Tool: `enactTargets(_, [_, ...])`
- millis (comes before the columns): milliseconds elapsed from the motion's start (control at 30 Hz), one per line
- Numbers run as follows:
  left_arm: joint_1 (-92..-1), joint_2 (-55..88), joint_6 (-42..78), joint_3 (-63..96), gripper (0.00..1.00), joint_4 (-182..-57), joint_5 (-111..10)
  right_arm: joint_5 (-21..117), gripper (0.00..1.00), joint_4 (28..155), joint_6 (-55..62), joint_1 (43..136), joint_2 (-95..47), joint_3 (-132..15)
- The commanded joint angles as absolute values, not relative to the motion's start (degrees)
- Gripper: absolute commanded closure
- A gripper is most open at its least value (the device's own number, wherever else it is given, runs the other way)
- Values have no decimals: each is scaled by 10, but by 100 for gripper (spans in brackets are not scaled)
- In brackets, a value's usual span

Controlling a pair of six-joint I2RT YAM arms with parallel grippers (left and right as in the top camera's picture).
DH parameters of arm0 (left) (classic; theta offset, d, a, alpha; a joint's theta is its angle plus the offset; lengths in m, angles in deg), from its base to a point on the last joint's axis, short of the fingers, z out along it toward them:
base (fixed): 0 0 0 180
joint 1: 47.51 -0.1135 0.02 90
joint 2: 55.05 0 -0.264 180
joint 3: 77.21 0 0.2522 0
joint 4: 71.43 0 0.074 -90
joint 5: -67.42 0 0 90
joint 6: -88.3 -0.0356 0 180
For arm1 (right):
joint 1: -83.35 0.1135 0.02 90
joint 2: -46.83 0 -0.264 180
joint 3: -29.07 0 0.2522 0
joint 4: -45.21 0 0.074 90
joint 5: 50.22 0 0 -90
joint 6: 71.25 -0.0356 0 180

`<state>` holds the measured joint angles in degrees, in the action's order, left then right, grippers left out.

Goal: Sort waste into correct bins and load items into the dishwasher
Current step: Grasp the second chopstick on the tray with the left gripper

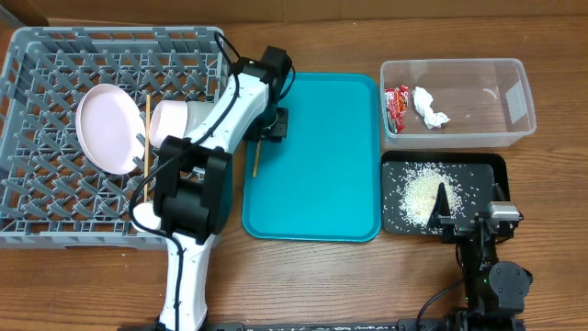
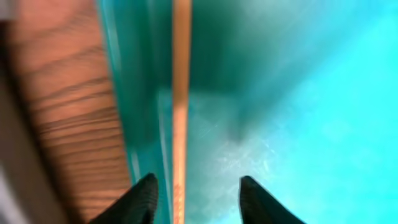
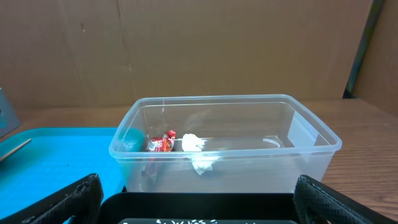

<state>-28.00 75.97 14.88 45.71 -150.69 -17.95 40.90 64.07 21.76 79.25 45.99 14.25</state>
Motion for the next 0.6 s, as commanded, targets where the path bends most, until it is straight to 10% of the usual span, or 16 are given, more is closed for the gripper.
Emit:
enactTargets(0, [-277,727,150,474,53,-1503,-147,409,0,636,218,791,467,149])
enactTargets(333, [-277,806,152,469,62,-1501,-155,409,0,636,218,791,467,149])
enactTargets(567, [-276,806,150,470,96,-1519,-178,409,0,636,218,791,467,149])
